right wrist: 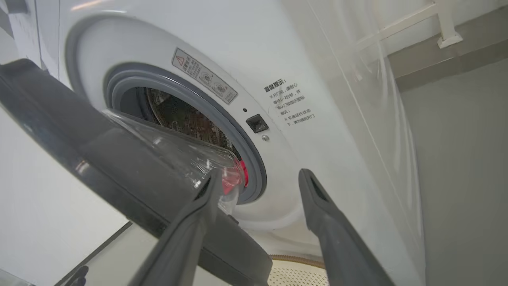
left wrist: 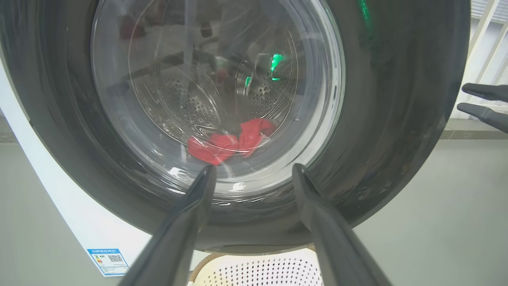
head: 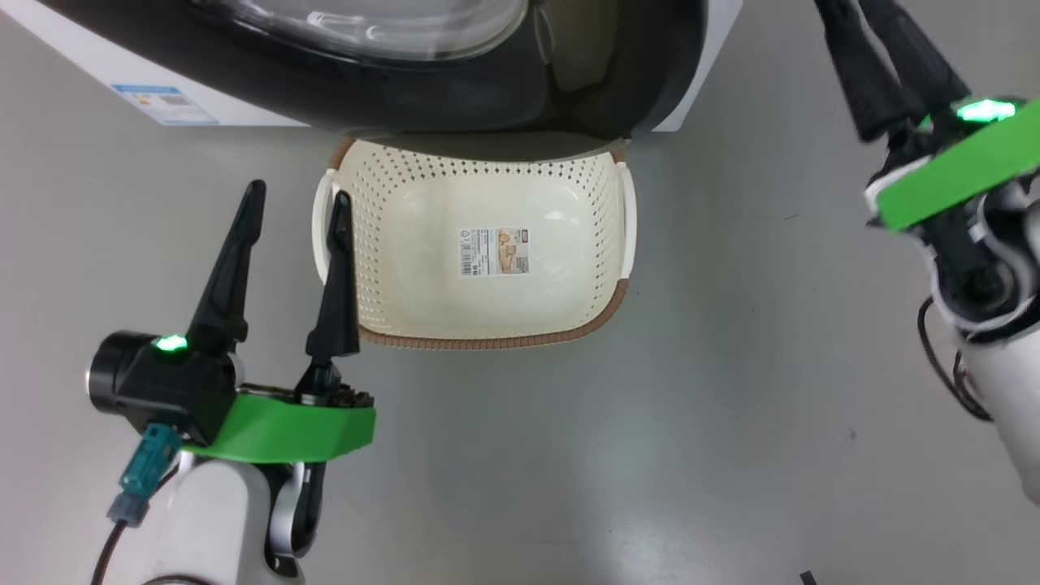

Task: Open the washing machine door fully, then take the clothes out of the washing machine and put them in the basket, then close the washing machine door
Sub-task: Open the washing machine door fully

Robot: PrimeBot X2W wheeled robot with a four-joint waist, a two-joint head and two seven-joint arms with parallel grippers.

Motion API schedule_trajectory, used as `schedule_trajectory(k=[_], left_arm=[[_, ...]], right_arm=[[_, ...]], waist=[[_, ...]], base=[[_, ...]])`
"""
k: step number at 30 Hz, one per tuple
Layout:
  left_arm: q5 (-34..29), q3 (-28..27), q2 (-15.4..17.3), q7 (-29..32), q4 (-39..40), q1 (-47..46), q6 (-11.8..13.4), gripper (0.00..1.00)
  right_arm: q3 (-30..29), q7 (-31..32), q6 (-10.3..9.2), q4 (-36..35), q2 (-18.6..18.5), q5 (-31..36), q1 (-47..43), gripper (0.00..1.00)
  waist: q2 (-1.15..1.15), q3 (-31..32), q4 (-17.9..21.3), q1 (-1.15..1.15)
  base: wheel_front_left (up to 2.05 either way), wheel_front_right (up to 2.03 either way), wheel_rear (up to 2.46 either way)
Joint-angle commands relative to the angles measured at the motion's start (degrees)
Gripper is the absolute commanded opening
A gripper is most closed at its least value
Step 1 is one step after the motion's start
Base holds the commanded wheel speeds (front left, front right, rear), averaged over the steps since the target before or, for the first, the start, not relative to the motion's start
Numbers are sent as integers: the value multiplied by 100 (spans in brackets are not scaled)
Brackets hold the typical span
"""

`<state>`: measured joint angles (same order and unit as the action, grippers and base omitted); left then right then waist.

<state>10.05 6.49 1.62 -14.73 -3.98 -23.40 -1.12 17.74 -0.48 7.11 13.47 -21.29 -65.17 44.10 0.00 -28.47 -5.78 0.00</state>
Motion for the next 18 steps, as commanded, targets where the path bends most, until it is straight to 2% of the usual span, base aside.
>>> schedule_trajectory(k=[1, 5, 9, 18], left_arm=[[-94, -226, 126, -27, 106, 121, -42, 100], [-123, -297, 126, -27, 77, 176, -57, 100], [-137, -350, 126, -27, 74, 220, -59, 100], [-151, -450, 126, -27, 113, 246, -75, 100]], right_arm=[[249, -478, 37, 7, -86, 264, -221, 100], [717, -1303, 37, 482, -246, 879, -337, 100], [667, -1440, 37, 749, -191, 1398, -469, 100], [-964, -1451, 37, -17, 706, 3393, -1407, 100]], waist=[[0, 93, 91, 0], [0, 181, 180, 0], [0, 218, 238, 0], [0, 207, 360, 0]], base=[[0, 0, 0], [0, 0, 0], [0, 0, 0], [0, 0, 0]])
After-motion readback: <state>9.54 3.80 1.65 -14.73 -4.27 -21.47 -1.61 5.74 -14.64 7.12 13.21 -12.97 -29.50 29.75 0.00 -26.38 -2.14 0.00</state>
